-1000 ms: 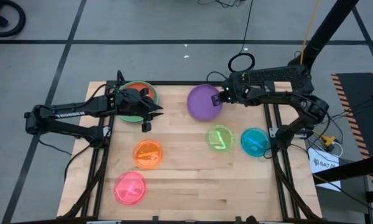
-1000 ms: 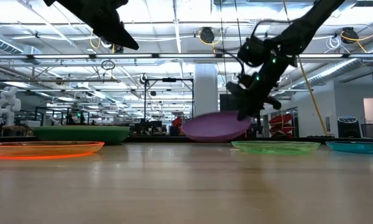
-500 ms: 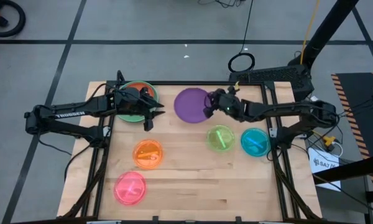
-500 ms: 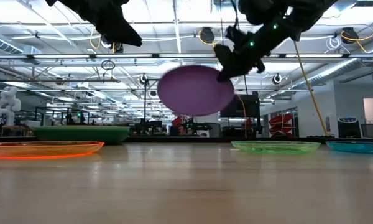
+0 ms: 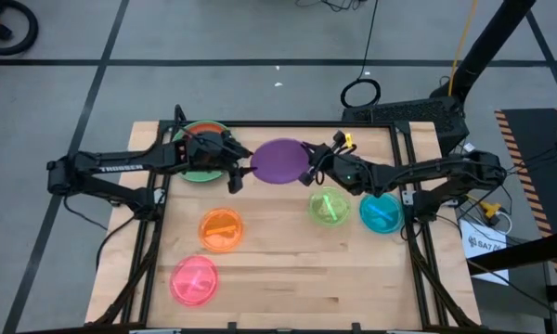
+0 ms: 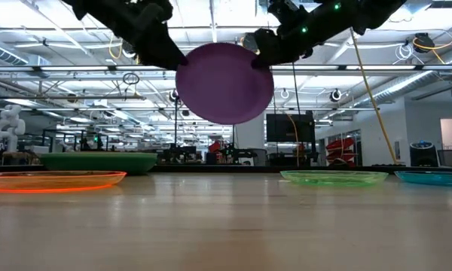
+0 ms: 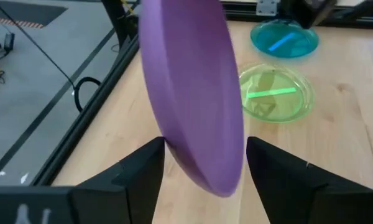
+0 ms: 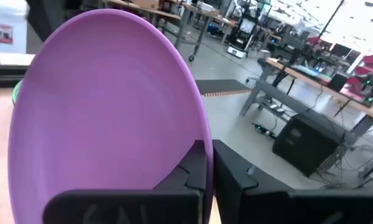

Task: Stack plastic plates
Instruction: Stack the violet plate on top of the orange plate

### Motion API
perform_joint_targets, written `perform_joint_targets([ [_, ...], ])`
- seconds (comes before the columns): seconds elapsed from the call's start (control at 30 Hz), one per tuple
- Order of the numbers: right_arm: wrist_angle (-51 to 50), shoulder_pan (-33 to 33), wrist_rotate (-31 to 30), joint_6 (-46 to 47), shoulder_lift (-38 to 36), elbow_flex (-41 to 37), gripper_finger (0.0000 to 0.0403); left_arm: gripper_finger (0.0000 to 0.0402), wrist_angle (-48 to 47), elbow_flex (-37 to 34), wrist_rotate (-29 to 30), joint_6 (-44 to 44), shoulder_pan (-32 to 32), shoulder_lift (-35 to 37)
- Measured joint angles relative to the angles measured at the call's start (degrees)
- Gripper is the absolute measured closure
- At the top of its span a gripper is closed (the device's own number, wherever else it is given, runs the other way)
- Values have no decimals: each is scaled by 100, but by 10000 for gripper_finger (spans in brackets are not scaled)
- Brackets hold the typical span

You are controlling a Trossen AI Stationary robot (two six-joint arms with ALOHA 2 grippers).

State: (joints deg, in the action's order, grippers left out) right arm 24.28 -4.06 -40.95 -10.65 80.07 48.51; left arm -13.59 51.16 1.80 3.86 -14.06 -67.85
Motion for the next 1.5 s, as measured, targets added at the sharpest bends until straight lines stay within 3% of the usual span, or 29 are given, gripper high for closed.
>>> perform_joint_targets([
  [0.4,79,36,20,-49,0,0,399,178,287,0,497,-295,6,-330],
  [0.73,93,43,25,52,0,4,389,323,283,0,695,-506,0,-332],
  [0.93,95,56,158,246,0,9,355,374,278,0,1127,-842,-7,-332],
  [1.33,103,27,32,410,0,9,235,379,275,0,1158,-1249,-53,-332],
  [1.5,135,19,9,545,-11,9,205,379,270,0,1131,-1303,-205,-332],
])
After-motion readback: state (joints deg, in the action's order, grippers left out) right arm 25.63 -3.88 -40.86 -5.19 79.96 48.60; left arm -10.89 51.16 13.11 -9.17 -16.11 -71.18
